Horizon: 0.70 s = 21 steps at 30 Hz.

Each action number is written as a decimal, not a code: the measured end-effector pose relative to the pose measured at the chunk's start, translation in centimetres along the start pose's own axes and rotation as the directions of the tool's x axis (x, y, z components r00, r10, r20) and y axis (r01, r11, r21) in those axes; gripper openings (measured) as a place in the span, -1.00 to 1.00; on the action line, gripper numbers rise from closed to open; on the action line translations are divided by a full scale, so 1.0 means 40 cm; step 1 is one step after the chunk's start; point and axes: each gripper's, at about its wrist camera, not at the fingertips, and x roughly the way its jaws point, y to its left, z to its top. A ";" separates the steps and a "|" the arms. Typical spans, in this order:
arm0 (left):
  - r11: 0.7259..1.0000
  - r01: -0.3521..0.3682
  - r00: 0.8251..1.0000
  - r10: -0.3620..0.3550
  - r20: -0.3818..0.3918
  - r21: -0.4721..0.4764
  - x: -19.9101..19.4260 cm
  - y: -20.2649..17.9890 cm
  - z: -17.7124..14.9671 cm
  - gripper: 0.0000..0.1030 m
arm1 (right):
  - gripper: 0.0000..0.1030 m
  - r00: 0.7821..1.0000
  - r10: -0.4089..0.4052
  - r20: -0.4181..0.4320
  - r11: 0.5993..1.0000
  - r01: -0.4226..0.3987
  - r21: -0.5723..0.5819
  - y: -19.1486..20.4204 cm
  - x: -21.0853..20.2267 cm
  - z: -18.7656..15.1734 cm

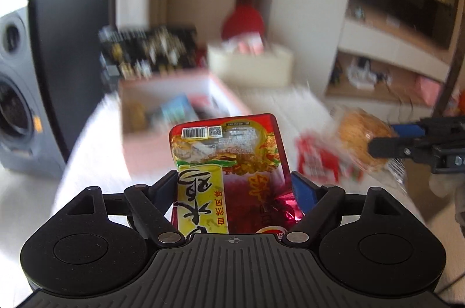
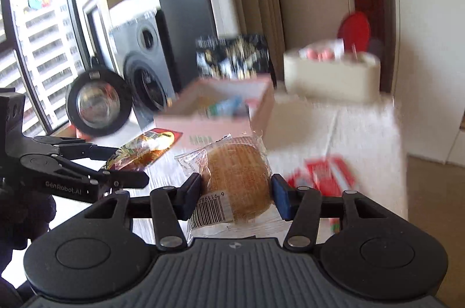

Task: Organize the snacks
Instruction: 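Lift both snacks and carry them over the pink box with both tools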

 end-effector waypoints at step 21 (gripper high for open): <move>0.990 0.048 0.994 -0.060 -0.088 -0.134 0.462 0.241 0.187 0.73 | 0.01 0.994 -0.106 0.024 0.994 0.106 0.003 -0.027 0.261 0.213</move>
